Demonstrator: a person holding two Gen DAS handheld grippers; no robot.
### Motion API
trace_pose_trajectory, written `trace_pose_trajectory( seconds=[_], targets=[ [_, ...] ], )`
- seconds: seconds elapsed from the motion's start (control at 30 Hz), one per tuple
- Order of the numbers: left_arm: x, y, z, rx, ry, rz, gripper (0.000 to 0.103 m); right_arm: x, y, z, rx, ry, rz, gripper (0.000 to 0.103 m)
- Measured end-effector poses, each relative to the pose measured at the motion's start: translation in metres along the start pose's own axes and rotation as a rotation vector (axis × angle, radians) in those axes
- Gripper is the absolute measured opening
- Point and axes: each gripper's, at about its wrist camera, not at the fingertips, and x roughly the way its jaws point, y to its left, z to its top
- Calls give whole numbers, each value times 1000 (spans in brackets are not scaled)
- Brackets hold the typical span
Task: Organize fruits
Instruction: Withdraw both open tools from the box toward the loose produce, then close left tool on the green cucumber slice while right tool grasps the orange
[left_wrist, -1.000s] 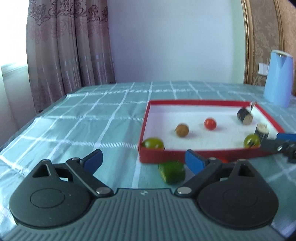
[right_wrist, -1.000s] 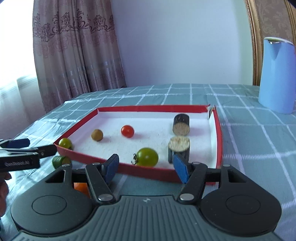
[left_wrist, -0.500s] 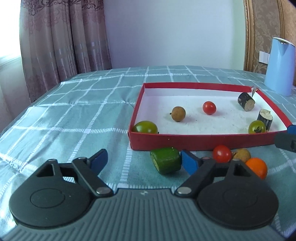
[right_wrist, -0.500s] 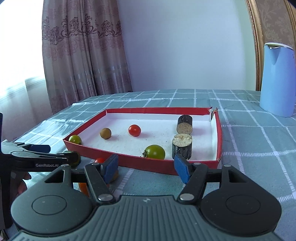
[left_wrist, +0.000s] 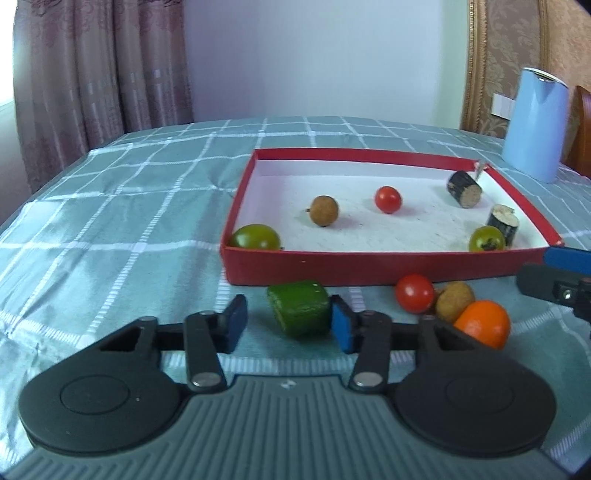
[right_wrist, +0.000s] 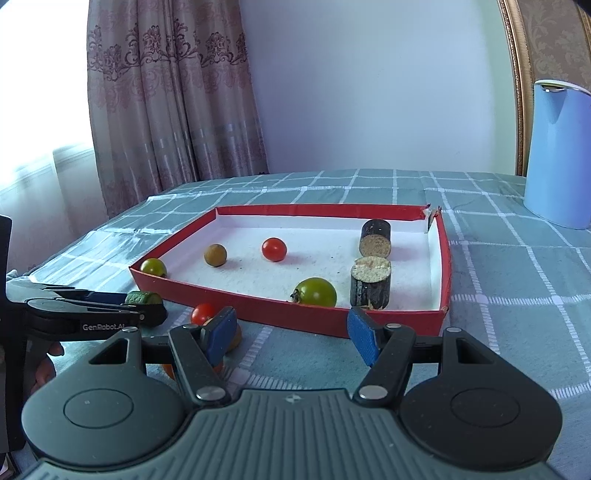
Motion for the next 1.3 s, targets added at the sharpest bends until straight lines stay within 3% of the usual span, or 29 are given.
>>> trace_pose_trajectory(
  seconds=[0.53, 0.93, 1.13, 1.3],
  targets=[
    [1, 0, 0, -8, -2, -16, 38, 1, 32, -5, -67, 46, 151, 66],
    [1, 1, 0, -10, -2, -17, 38, 23, 57, -11, -132, 117, 170, 66],
    [2, 1, 0, -9, -2, -16, 38, 25, 61, -12, -143, 119, 157, 43],
    [2, 1, 0, -9, -2, -16, 38, 22, 58, -12, -126, 112, 163, 43]
  ],
)
